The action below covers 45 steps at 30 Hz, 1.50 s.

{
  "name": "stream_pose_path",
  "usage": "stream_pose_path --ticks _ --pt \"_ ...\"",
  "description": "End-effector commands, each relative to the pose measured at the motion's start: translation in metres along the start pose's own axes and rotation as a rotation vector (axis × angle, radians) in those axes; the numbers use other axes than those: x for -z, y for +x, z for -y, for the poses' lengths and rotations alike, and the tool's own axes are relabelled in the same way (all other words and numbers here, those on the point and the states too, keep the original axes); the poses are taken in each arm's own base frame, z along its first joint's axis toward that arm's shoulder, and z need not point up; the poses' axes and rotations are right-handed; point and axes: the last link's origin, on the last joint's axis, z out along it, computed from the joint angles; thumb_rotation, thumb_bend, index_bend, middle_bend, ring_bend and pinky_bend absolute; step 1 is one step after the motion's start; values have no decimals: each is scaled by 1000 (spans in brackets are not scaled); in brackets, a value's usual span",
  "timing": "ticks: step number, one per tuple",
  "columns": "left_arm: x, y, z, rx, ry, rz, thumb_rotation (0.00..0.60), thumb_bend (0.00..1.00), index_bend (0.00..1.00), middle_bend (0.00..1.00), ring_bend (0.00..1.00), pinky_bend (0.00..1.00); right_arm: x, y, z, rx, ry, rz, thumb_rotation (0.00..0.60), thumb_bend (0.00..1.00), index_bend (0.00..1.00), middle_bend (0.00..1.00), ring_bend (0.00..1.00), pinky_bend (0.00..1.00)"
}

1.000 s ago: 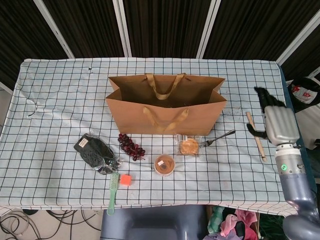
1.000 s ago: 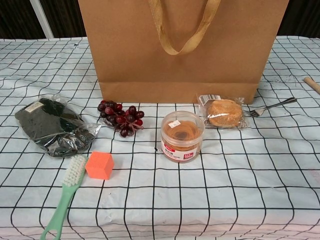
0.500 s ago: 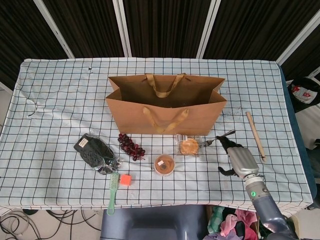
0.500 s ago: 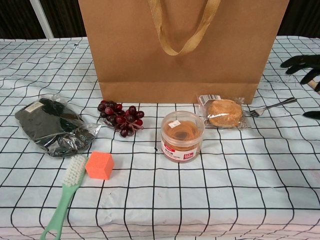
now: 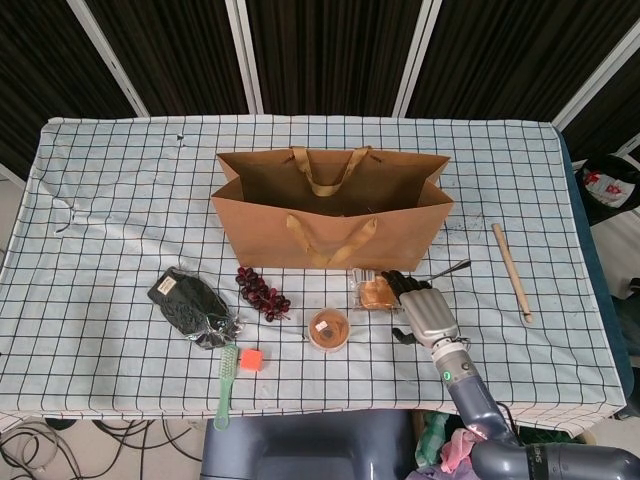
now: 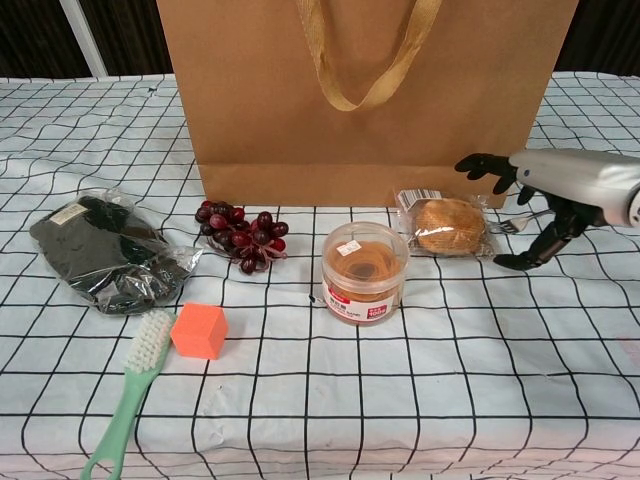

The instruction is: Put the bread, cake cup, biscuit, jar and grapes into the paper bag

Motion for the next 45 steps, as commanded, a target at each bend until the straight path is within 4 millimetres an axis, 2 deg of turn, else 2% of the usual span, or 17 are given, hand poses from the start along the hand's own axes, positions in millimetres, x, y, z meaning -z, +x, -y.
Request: stream_pose_path --ticks 1,12,21,24,27,30,32,38,42,45 --pt "0 -1 0 -4 2 6 600 101 11 77 0 55 -7 -2 4 19 -1 -6 600 230 60 64 139 212" --pt "-1 0 0 0 7 -1 600 101 11 76 0 54 -30 -13 16 43 4 33 600 230 70 64 140 212" --pt "-1 0 0 0 6 0 600 101 11 75 0 55 -39 -20 14 72 -11 62 600 229 76 79 145 212" --pt "-1 -1 0 -2 4 2 600 101 11 75 0 54 -41 -20 14 70 -14 61 600 230 118 134 193 212" --pt "0 0 0 -2 3 1 600 102 11 75 0 55 -43 -20 15 52 -11 30 600 258 187 240 296 226" --pt "0 -1 0 -3 4 1 600 101 11 75 0 55 -42 -18 16 31 -4 -20 600 358 282 356 397 275" --pt "0 -1 0 -3 3 1 600 101 11 75 0 55 -41 -18 16 10 -2 -63 600 412 341 398 437 297" --pt "0 -1 0 -5 5 1 600 101 11 75 0 55 -34 -17 9 -42 9 -100 600 433 374 404 444 299" --pt "-1 -1 0 -6 7 2 600 101 11 75 0 55 -18 -7 3 -95 18 -143 600 432 375 403 443 299" --pt "-1 -1 0 -7 9 1 600 101 11 75 0 55 3 7 -6 -165 22 -186 600 432 375 400 441 299"
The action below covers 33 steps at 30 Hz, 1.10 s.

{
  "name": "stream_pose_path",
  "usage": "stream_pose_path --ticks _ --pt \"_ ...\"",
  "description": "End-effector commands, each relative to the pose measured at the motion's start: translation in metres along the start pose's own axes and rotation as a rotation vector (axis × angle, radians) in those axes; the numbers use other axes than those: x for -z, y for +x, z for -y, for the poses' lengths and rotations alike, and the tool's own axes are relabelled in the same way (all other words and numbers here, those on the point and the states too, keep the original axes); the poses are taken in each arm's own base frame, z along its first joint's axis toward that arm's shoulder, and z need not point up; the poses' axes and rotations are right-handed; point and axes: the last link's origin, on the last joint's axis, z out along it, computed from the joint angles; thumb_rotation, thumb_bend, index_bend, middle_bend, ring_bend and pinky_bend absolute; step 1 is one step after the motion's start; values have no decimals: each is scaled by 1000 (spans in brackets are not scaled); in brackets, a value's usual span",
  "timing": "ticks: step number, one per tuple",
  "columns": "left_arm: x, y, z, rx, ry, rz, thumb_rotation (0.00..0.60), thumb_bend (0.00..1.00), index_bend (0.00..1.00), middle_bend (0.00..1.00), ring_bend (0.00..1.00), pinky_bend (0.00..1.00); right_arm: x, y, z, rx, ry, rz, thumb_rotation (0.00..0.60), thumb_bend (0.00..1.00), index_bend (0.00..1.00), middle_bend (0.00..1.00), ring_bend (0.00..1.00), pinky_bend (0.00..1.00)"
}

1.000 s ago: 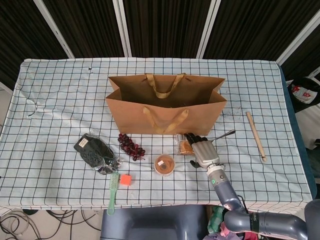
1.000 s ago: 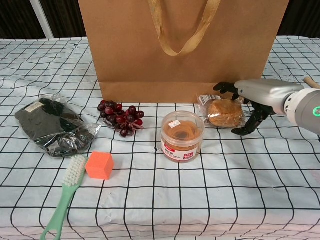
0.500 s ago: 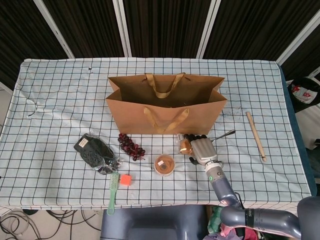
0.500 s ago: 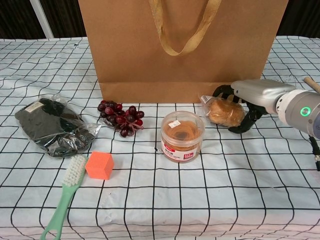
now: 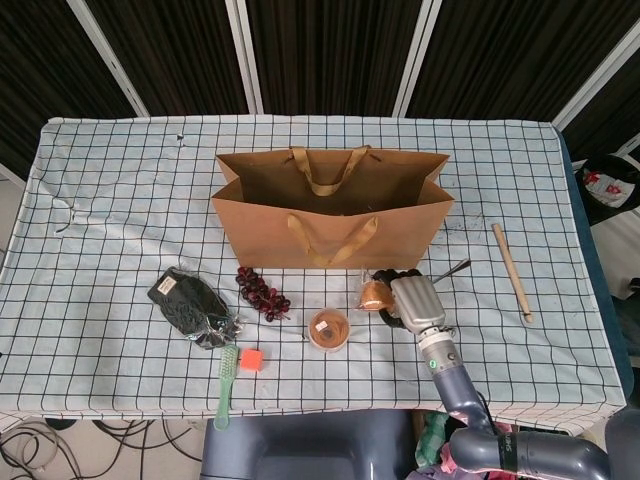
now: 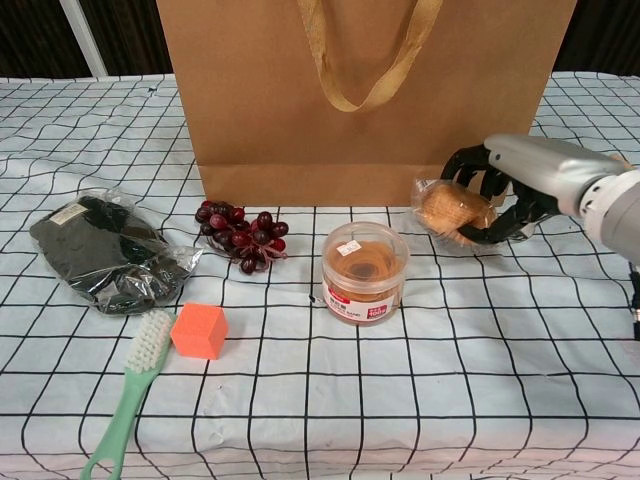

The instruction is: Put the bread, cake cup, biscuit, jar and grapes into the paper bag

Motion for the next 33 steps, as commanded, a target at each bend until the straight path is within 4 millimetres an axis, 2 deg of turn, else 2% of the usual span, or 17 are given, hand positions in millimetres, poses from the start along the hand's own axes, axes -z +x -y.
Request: stream_pose_path --ticks 1,4,9,12,15,18,22,28,33 --pt "0 0 0 -1 2 -1 600 101 11 75 0 55 27 28 -15 -101 -16 -83 600 432 375 400 440 299" --pt "0 0 0 -2 3 -1 600 101 11 75 0 54 59 65 -35 -187 -51 -204 600 432 376 399 436 300" --pt "1 -2 -2 -7 1 3 600 101 11 75 0 55 90 118 -59 -289 -78 -415 600 427 380 395 431 300" --pt "1 -3 -3 -12 -2 8 600 101 11 75 0 54 98 153 -68 -317 -77 -563 600 426 383 384 424 287" --pt "1 -4 -4 -13 -6 6 600 101 11 75 0 54 97 184 -67 -349 -52 -698 600 424 385 382 424 274" --pt "1 -3 -4 -13 -3 3 600 101 11 75 0 55 87 210 -59 -373 -4 -797 600 422 385 383 424 273" --pt "1 -3 -3 -13 -2 4 600 101 11 75 0 54 61 229 -40 -358 44 -790 600 422 386 379 424 273" --pt "1 -3 -3 -14 -2 4 600 101 11 75 0 54 26 233 -12 -341 89 -686 600 412 386 360 400 266" --pt "1 -1 -1 -8 0 1 600 101 11 75 0 54 -16 229 29 -302 141 -589 600 412 386 360 398 265"
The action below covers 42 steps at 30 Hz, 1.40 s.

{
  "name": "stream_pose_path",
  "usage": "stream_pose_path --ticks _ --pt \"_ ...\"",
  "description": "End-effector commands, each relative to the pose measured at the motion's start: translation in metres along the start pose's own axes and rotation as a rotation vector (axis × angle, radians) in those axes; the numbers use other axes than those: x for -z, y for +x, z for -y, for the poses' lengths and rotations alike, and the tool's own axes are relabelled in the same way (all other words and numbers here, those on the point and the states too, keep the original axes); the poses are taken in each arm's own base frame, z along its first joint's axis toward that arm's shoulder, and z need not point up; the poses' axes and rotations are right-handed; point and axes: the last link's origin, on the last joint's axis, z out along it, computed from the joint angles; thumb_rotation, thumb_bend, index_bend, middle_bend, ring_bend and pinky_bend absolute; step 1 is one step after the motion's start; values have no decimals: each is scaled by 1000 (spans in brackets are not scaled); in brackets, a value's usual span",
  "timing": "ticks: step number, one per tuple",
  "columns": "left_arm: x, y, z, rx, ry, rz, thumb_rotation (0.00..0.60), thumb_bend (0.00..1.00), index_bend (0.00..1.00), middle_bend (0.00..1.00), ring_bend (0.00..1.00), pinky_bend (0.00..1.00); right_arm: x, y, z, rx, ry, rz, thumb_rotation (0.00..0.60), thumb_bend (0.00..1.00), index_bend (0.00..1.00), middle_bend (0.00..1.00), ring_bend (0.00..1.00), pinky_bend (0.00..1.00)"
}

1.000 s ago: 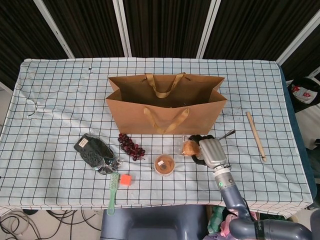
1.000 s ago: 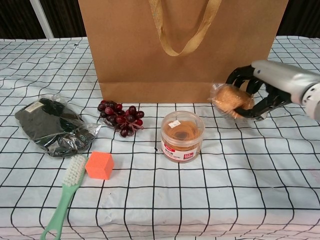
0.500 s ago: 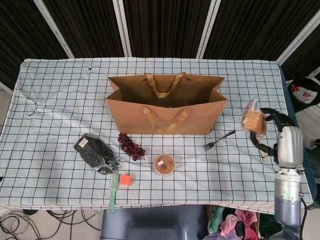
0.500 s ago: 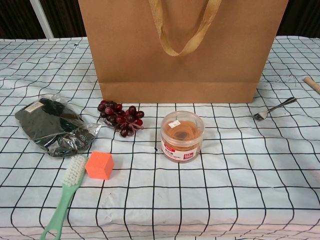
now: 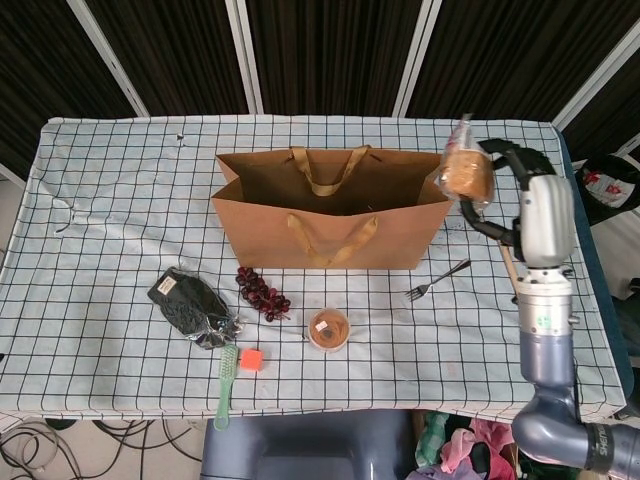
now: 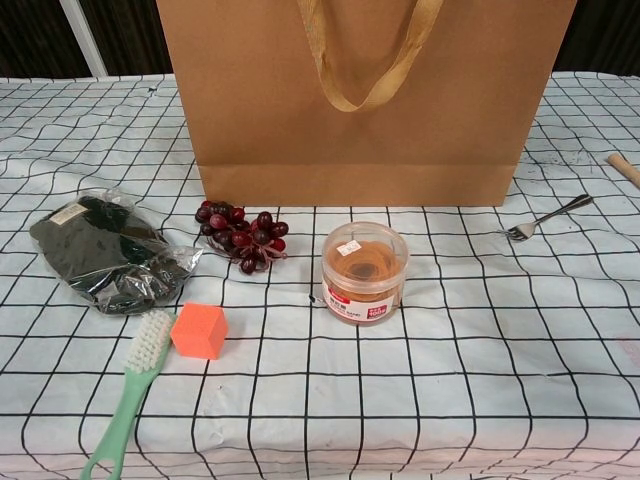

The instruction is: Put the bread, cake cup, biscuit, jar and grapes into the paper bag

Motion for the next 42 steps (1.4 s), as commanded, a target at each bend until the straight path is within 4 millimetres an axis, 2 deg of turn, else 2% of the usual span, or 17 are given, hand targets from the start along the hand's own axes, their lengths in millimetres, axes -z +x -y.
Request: stream_pose_path --ticks 1,5,9,12,15,17,20,26,31,34,37,42 --pt "0 1 1 2 1 -3 600 101 11 75 0 54 -26 -35 25 18 29 79 600 412 386 359 398 265" --pt "0 2 2 8 0 -4 600 101 11 75 0 55 -39 -60 42 23 36 146 600 407 386 354 390 261" --pt "1 3 2 13 -3 -5 600 101 11 75 0 54 -40 -85 53 57 38 233 600 360 376 314 336 250" --pt "2 3 2 12 -6 -1 600 101 11 75 0 54 -34 -98 54 87 32 319 600 276 298 206 246 224" --pt "2 4 2 16 -7 -6 600 101 11 75 0 54 -31 -103 48 126 8 410 600 175 170 58 152 207" --pt "2 4 3 17 -5 -6 600 101 11 75 0 54 -32 -98 47 120 -2 430 600 116 84 5 120 202" --pt "2 3 2 12 -4 -1 600 101 11 75 0 54 -36 -88 48 94 2 401 600 81 33 0 80 201" --pt "2 3 1 11 -4 -5 600 101 11 75 0 54 -38 -58 44 100 52 244 600 79 15 0 78 201" --pt "2 3 2 12 -1 -8 600 101 11 75 0 54 -30 -28 33 119 53 143 600 80 15 2 101 200" --pt "2 3 1 13 -5 -7 600 101 11 75 0 54 -13 4 12 183 4 99 600 91 36 40 135 200" --pt "3 2 -1 15 -12 -4 600 101 11 75 0 54 21 35 -13 279 -92 96 600 102 70 75 158 200" --pt "3 2 -1 13 -17 -1 600 101 11 75 0 54 61 50 -41 343 -232 188 600 102 121 126 182 200"
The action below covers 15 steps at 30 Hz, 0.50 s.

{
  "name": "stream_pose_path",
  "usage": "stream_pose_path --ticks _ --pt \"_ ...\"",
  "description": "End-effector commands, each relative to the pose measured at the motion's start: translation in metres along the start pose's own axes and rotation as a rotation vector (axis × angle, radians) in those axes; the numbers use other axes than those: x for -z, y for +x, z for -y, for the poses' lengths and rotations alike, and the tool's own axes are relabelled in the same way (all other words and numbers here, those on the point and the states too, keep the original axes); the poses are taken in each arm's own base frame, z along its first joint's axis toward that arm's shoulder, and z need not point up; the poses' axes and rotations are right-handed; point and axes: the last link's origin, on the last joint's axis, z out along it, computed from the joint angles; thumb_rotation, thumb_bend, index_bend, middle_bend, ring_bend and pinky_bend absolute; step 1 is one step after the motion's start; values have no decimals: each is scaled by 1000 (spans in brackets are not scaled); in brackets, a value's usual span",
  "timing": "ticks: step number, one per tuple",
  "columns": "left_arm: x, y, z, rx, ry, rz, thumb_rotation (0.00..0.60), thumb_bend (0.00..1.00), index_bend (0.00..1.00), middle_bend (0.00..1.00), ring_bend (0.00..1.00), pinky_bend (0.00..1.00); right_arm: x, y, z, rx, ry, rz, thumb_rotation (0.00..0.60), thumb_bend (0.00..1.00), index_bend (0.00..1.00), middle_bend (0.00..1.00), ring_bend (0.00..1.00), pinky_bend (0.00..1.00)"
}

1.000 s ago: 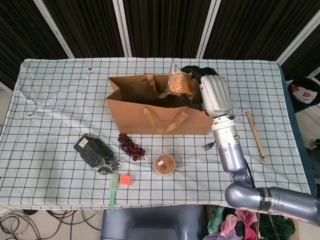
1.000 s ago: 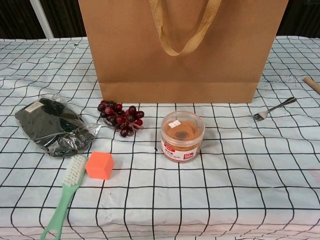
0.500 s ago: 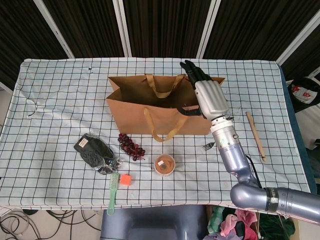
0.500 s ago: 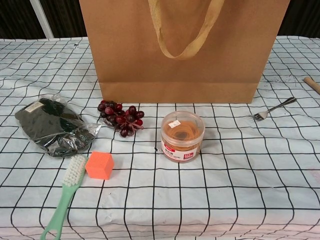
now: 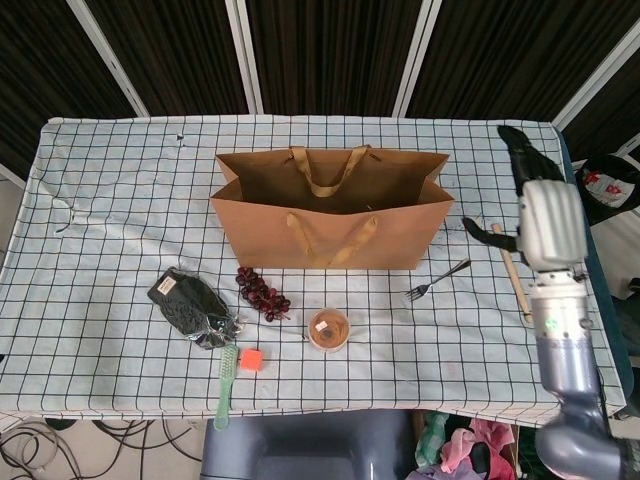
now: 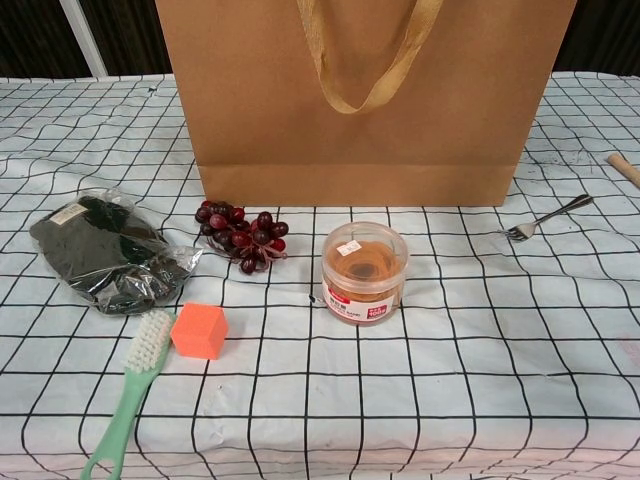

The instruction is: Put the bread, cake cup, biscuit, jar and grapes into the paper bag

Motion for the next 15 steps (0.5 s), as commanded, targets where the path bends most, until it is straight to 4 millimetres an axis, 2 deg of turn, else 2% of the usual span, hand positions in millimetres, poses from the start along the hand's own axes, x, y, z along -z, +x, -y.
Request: stream_pose_path --ticks 1,4,8,11,15 --pt "0 0 0 -1 -2 0 600 101 11 75 0 54 40 4 -34 82 -120 111 600 102 123 131 186 200" --pt "-1 0 -1 -1 -2 0 600 102 11 75 0 54 64 -9 -55 165 -165 255 600 102 127 131 186 200" --pt "-1 -1 -1 -2 -4 -1 600 101 11 75 0 54 86 -38 -63 177 -147 416 600 103 137 131 186 200" --pt "-2 -2 -1 -4 -2 1 600 101 11 75 0 54 100 -63 -60 167 -98 546 600 104 145 131 188 200" --pt "-3 -2 -1 -8 0 5 600 101 11 75 0 54 109 -94 -42 109 5 637 600 103 148 131 189 200"
